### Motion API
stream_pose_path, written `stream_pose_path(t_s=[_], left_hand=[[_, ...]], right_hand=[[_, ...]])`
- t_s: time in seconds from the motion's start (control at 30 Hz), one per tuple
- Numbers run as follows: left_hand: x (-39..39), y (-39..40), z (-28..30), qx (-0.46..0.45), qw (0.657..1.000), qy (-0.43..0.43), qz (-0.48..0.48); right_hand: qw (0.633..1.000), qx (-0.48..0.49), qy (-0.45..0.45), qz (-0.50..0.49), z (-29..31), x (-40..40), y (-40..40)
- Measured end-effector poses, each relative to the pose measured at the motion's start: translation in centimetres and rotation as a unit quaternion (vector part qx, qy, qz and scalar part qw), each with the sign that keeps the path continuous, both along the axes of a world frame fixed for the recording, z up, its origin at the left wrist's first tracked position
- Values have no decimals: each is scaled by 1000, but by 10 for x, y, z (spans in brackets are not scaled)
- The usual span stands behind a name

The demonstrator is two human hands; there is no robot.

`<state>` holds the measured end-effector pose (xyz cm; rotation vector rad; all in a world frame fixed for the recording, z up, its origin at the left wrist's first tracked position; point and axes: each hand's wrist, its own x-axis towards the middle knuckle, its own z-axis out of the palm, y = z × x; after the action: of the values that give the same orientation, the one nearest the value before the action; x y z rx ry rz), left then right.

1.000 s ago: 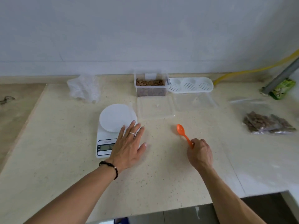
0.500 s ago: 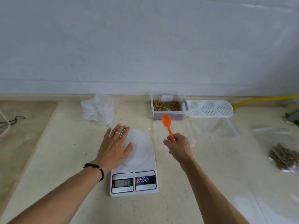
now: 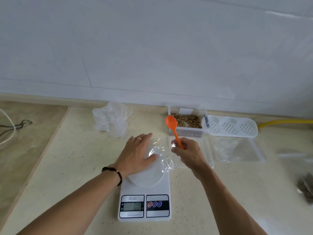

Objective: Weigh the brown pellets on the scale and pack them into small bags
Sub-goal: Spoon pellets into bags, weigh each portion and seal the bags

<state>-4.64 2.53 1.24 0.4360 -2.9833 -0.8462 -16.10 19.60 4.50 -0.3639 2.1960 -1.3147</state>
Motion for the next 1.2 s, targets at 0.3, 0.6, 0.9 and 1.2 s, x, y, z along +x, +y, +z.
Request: stream_pose_path(t_s=[0.3, 0.6, 0.9, 1.2], left_hand=[[-41, 11, 46, 279, 958, 1, 65], [-50, 48, 75, -35, 993, -111, 8], [-61, 53, 76, -29, 998, -14, 52], [-64, 44, 69, -39, 995, 44, 75]], right_hand=[[991, -72, -87, 72, 21, -30, 13], [981, -132, -127, 68, 24, -43, 0], [992, -74, -75, 67, 22, -53, -3], [998, -41, -10, 44, 27, -65, -5]])
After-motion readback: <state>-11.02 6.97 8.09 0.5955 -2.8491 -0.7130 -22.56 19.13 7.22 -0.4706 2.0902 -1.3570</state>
